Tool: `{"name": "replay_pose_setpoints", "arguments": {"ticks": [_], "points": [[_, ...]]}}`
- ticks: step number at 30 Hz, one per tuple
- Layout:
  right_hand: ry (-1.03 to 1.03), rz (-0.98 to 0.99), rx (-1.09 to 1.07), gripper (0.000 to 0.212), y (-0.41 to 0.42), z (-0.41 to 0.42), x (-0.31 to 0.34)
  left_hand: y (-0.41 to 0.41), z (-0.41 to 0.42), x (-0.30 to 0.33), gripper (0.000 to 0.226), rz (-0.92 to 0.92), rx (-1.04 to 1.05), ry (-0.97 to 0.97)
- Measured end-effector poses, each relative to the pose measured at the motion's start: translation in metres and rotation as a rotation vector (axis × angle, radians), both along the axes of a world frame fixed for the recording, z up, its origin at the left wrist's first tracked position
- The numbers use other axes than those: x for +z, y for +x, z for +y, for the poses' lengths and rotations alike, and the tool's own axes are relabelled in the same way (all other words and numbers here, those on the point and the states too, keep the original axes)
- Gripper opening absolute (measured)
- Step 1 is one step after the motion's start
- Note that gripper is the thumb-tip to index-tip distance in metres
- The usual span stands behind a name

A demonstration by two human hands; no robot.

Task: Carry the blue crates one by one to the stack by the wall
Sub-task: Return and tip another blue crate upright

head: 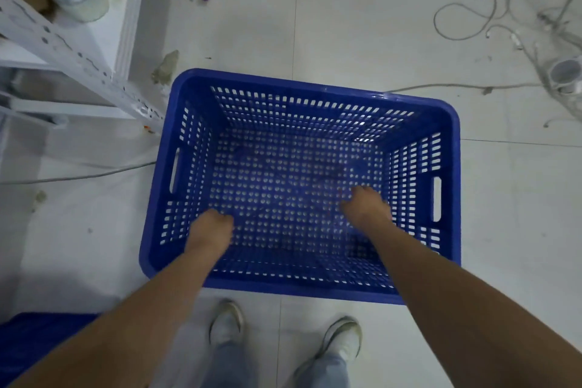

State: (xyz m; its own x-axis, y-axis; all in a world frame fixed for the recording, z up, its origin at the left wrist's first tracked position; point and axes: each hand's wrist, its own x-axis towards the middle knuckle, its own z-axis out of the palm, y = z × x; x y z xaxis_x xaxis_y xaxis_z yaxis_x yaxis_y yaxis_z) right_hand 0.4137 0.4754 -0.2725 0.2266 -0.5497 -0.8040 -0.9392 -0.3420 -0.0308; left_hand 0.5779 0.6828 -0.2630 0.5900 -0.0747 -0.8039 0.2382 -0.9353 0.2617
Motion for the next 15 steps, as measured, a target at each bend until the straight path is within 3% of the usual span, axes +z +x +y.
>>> {"name": "replay_pose_setpoints", "arguments": {"ticks": [2, 5, 7, 10, 15], "points": [[-0.108, -0.009, -0.085, 0.055, -0.022, -0.027, 0.009, 0.043, 0.005, 0.004, 0.02, -0.249, -0.103, 0.013], [-0.314, -0.01, -0.213, 0.054, -0.054, -0.059, 0.017, 0.086, 0.011, 0.004, 0.048, -0.446, -0.155, 0.146], [-0.388, -0.008, -0.345, 0.058, -0.075, -0.073, 0.018, 0.102, 0.015, -0.005, 0.061, -0.345, -0.124, 0.188], [-0.325, -0.024, -0.589, 0.062, -0.1, -0.083, 0.012, 0.105, 0.022, -0.013, 0.065, -0.073, 0.123, -0.029], [-0.251, -0.201, -0.868, 0.058, -0.12, -0.082, 0.001, 0.093, 0.024, -0.003, 0.057, -0.066, 0.307, -0.164]]}}
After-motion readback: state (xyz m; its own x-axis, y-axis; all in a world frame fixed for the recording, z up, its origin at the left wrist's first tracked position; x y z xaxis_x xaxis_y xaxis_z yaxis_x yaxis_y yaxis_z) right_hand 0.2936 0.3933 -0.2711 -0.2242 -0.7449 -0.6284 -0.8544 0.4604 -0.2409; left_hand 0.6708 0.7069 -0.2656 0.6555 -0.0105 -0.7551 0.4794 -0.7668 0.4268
